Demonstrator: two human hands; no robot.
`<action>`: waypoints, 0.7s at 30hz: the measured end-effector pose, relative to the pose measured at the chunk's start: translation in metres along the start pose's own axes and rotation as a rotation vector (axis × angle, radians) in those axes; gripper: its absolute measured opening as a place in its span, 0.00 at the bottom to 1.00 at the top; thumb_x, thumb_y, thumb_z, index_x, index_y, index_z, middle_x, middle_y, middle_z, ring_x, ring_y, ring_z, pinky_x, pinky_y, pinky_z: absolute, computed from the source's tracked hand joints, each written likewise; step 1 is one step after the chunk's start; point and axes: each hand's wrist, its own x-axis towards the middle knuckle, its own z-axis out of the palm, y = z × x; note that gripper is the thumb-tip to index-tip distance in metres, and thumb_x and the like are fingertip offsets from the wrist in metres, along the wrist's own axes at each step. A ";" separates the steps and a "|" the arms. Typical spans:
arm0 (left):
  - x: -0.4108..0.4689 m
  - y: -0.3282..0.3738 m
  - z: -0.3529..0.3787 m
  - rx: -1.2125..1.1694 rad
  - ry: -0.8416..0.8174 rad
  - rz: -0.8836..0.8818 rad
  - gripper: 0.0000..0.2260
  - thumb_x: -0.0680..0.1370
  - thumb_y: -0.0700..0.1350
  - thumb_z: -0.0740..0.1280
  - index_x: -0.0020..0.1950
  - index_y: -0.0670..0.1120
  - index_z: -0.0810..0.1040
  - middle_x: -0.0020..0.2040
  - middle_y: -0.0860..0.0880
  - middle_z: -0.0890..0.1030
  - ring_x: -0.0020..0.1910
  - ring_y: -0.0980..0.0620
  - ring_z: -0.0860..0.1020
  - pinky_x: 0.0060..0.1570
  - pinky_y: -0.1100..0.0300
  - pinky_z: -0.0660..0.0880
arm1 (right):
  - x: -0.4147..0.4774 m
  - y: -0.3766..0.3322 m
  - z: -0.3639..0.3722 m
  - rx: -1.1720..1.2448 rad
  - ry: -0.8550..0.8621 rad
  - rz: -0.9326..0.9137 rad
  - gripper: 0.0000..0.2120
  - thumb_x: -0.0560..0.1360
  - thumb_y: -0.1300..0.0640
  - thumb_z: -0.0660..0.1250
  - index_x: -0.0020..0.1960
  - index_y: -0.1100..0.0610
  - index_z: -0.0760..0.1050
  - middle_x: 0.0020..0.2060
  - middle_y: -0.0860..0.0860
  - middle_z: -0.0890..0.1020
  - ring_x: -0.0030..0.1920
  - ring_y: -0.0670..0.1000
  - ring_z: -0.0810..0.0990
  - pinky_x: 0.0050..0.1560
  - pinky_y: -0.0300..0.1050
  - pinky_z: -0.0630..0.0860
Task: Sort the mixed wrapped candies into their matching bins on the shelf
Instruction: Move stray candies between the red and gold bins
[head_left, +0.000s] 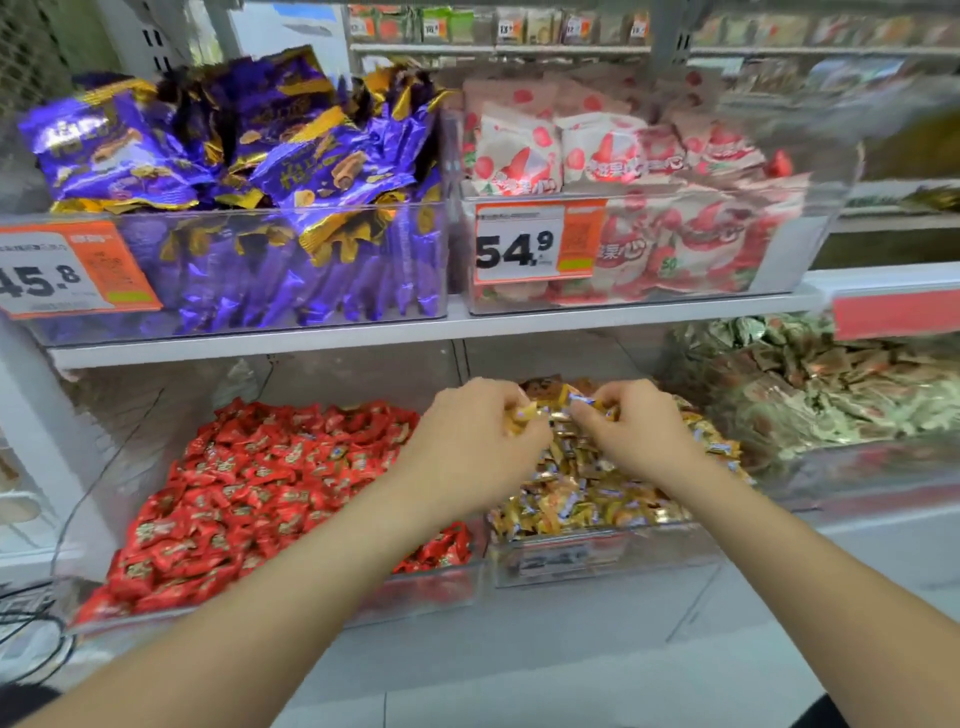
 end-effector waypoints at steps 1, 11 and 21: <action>0.011 0.008 0.012 0.018 0.002 -0.013 0.12 0.77 0.55 0.65 0.40 0.49 0.79 0.34 0.50 0.82 0.40 0.47 0.81 0.46 0.52 0.80 | 0.002 0.007 -0.003 0.042 0.006 -0.002 0.15 0.80 0.42 0.70 0.43 0.52 0.82 0.31 0.52 0.82 0.34 0.50 0.80 0.34 0.47 0.68; 0.064 0.007 0.050 0.007 -0.451 -0.008 0.23 0.84 0.51 0.54 0.80 0.53 0.65 0.72 0.47 0.72 0.58 0.50 0.80 0.62 0.50 0.76 | -0.009 0.029 -0.029 0.170 -0.112 -0.056 0.20 0.83 0.57 0.60 0.72 0.47 0.78 0.42 0.50 0.87 0.37 0.51 0.81 0.40 0.45 0.78; -0.018 -0.106 -0.040 0.351 0.034 -0.009 0.13 0.71 0.52 0.60 0.51 0.52 0.79 0.49 0.48 0.76 0.52 0.42 0.75 0.59 0.47 0.73 | -0.058 -0.081 0.000 0.117 -0.119 -0.303 0.11 0.78 0.58 0.65 0.50 0.47 0.85 0.32 0.43 0.83 0.34 0.40 0.80 0.37 0.28 0.68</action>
